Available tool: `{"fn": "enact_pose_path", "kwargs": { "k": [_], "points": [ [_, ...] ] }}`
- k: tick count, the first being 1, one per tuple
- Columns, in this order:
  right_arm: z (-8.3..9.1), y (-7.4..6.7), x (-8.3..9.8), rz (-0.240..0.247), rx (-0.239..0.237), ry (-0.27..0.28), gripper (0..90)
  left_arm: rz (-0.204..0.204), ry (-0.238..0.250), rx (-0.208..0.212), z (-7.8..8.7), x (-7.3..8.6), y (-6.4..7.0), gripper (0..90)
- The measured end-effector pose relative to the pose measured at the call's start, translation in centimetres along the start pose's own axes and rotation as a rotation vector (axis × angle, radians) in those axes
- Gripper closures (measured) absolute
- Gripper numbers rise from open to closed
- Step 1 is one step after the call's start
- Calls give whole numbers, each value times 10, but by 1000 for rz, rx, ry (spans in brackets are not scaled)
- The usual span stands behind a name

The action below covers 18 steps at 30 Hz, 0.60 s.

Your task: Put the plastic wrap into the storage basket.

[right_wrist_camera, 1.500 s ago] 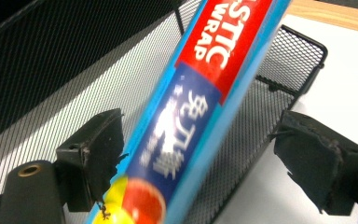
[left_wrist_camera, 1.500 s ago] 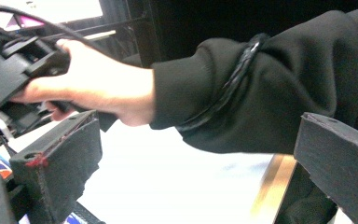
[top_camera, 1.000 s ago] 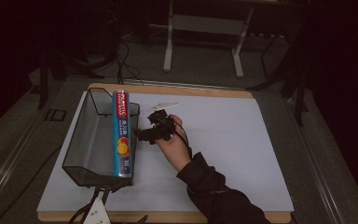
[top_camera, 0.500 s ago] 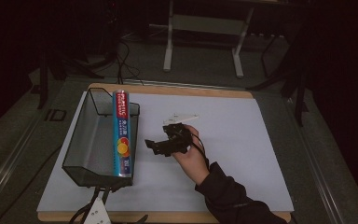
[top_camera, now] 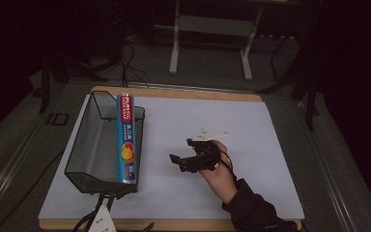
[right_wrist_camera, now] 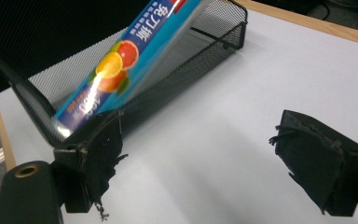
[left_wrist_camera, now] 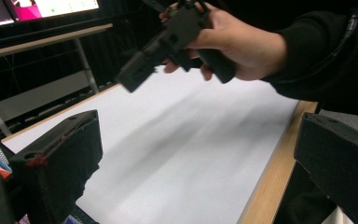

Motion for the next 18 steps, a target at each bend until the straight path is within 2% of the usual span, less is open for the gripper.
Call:
{"fn": "enact_pose_path", "kwargs": {
  "k": [8, 11, 18],
  "points": [
    [25, 5, 24, -1, 21, -5, 154, -5, -4, 0, -1, 0, 1, 15],
    [31, 6, 32, 31, 38, -5, 154, -5, -4, -1, -1, 0, 1, 15],
    [46, 7, 45, 15, 35, 4, 154, -4, -7, -2, -1, 1, 0, 15]
  ]
}}
Point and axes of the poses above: each handheld gripper's, and its own axes: z roughly backward along the jaws, x roughly out of its underside, y roughly to its right, the point moved 7 cm from there along -z, roughly forward along the jaws, and after that the axes turned 9 degrees about -x, right-handed, at the moved point
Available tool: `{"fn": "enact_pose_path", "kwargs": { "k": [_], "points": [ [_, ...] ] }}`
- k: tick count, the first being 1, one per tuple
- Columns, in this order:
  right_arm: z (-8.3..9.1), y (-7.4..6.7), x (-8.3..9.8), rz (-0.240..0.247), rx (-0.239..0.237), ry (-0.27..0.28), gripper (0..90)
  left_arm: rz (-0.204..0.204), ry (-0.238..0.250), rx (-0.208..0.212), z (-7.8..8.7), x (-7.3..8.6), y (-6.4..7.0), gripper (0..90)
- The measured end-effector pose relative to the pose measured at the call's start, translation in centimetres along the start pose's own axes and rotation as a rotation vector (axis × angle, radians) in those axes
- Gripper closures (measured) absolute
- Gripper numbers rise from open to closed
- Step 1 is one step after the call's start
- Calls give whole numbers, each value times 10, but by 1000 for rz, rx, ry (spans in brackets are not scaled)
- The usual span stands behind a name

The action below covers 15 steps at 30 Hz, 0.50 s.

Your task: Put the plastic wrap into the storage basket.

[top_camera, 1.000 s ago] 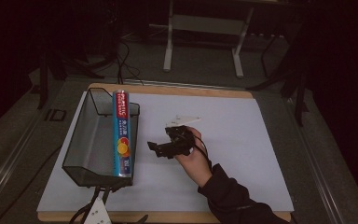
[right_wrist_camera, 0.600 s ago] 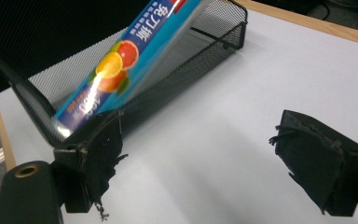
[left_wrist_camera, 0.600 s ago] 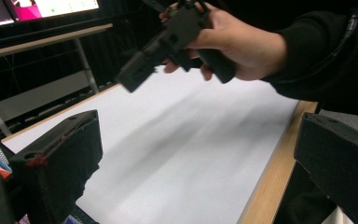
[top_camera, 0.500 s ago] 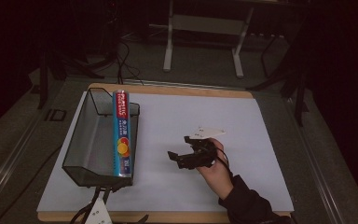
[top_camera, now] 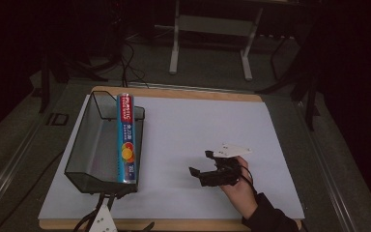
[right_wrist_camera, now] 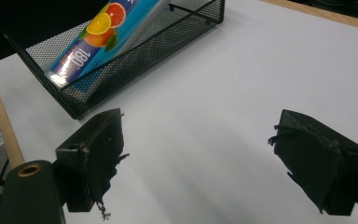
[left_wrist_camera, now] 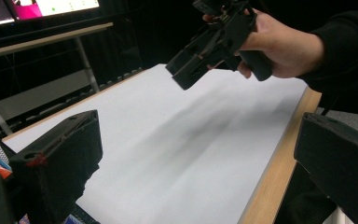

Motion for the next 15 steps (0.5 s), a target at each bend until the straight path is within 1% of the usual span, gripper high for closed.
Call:
{"fn": "enact_pose_path", "kwargs": {
  "k": [2, 6, 11, 15],
  "points": [
    [8, 0, 3, -10, 3, 12, 154, -2, 1, 1, 0, 0, 0, 15],
    [14, -2, 8, -15, 2, 14, 154, -1, -2, 3, 0, 0, 0, 15],
    [14, -5, 20, -3, 0, -13, 154, -4, -5, 4, 0, 0, 1, 15],
    [12, -5, 31, 0, -22, -37, 153, -2, -5, 5, -1, 1, 0, 15]
  ]
}}
Point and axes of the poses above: each handheld gripper's, and its own axes: z roughly backward along the jaws, x roughly out of its underside, y roughly to its right, the point moved 7 cm from there along -z, roughly forward along the jaws, and after that the axes turned 9 degrees about -x, right-handed, at the moved point
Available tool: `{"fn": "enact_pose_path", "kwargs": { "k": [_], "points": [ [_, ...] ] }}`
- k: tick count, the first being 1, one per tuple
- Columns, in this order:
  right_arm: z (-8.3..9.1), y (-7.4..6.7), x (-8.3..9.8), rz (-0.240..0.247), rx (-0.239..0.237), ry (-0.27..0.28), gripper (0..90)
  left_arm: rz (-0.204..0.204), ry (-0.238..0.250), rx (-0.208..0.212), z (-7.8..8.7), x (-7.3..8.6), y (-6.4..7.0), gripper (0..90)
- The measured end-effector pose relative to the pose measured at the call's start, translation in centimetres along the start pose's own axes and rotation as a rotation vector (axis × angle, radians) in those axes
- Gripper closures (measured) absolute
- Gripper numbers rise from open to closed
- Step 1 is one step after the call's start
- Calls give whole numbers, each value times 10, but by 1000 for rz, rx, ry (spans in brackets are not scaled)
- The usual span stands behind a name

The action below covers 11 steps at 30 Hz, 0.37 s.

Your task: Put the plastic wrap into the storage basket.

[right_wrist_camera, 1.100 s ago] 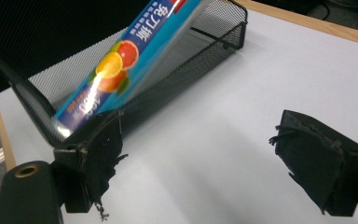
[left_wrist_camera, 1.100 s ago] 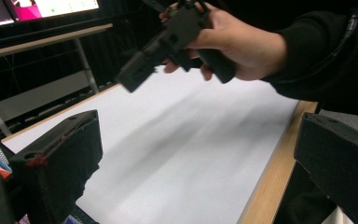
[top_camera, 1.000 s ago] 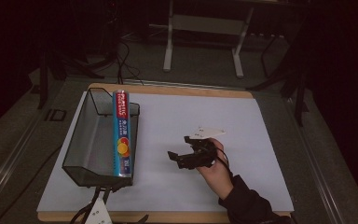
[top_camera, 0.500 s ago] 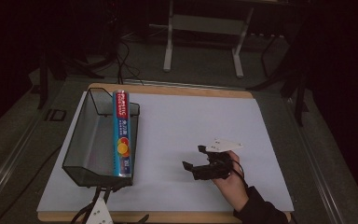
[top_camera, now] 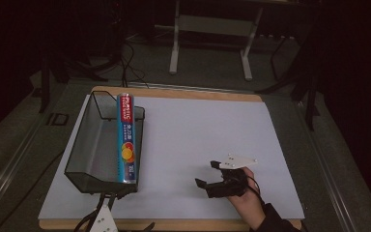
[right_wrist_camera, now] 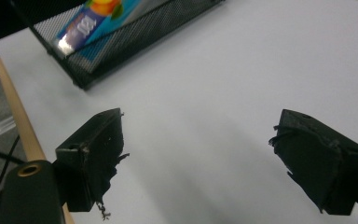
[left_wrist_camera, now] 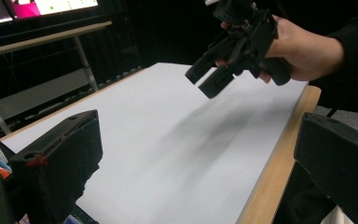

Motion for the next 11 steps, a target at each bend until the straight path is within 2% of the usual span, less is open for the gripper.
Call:
{"fn": "enact_pose_path", "kwargs": {
  "k": [2, 7, 11],
  "points": [
    [-2, 2, 4, -3, 1, -3, 152, 1, 1, 1, 0, 0, 0, 15],
    [-7, 5, 9, 23, 18, -31, 148, -1, -2, -1, 1, 0, 0, 15],
    [-7, 5, 8, 43, 26, -25, 145, -1, -1, -1, 0, 0, 0, 15]
  ]
}}
Point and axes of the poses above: each handheld gripper's, and its own axes: z roughly backward along the jaws, x roughly out of its underside, y roughly to its right, the point moved 7 cm from there along -z, roughly forward along the jaws, and after that the axes turned 9 degrees about -x, right-handed, at the moved point
